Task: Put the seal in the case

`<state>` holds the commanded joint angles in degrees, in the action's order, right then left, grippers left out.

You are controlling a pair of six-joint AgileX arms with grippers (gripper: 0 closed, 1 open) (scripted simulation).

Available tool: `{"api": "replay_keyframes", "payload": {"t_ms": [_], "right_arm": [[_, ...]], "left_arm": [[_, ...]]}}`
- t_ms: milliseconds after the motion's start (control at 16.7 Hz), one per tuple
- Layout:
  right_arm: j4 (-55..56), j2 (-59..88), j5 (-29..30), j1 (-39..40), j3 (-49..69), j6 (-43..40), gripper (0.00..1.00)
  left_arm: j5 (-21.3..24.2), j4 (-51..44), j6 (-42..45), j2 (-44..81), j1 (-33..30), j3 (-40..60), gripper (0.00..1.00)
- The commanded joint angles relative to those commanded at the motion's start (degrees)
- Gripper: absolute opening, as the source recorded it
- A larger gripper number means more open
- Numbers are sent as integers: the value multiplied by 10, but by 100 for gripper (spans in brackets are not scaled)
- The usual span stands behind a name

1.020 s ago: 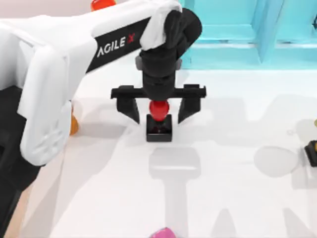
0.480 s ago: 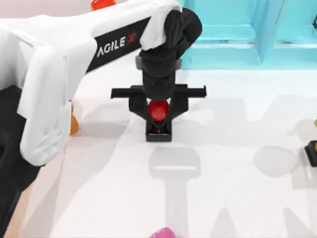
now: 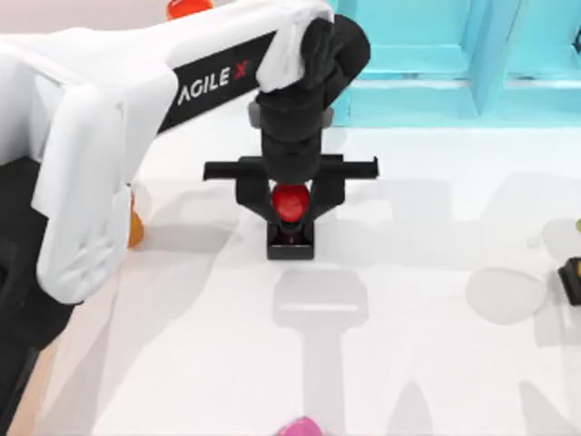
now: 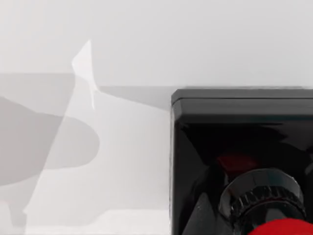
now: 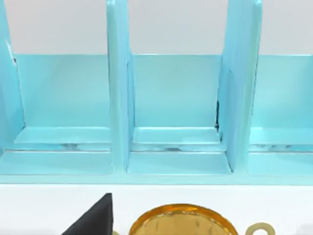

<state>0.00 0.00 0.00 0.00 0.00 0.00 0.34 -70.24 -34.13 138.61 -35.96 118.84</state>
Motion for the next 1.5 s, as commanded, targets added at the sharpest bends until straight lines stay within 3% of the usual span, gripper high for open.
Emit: {"api": "replay_keyframes", "payload": {"t_ms": [300,840,1260,1500], "right_arm": [[0,0,0,0,0,0,100],[0,0,0,0,0,0,100],[0,0,0,0,0,0,100],[0,0,0,0,0,0,100]], "left_arm": [[-1,-40,-2,13,1,42,0],[0,-264,-1,57,-1,322,0],[0,-278,2,56,1,336,0],[-4,-236,45,7,64,286,0]]}}
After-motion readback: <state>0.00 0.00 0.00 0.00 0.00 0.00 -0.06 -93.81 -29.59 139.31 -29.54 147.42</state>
